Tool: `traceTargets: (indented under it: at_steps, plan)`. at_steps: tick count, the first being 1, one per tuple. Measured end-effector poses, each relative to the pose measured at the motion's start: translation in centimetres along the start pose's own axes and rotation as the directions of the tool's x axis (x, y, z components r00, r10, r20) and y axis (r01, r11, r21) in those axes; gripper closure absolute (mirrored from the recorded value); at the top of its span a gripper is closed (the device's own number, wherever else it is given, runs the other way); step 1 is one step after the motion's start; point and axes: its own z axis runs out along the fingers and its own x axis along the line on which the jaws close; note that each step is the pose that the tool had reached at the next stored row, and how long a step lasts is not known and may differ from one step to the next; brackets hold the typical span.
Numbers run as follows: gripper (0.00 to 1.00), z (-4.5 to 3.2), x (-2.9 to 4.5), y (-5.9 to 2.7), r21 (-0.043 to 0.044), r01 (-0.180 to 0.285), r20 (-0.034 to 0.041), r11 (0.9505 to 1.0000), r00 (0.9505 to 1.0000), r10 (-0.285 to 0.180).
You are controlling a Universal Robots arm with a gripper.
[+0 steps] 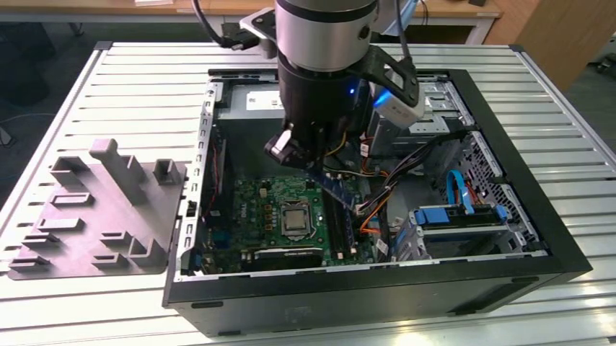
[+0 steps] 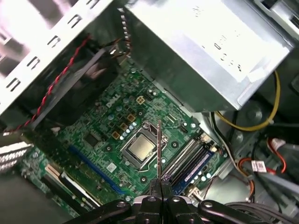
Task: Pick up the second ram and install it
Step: 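Insert the second ram into the second slot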
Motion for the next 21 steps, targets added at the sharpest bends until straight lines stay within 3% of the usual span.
traceTargets:
  at_steps: [6, 11, 15, 21]
  plan:
    - [0.88, 0.08, 0.01, 0.00, 0.0054, -0.108, 0.0032, 0.9941, 0.9941, 0.108]
    - [0.88, 0.18, 0.01, 0.00, 0.0095, -0.198, 0.0063, 0.9802, 0.9802, 0.198]
    - [0.88, 0.26, 0.01, 0.00, 0.0126, -0.268, 0.0090, 0.9634, 0.9634, 0.268]
    - [0.88, 0.38, 0.02, -0.01, 0.0169, -0.371, 0.0135, 0.9283, 0.9285, 0.371]
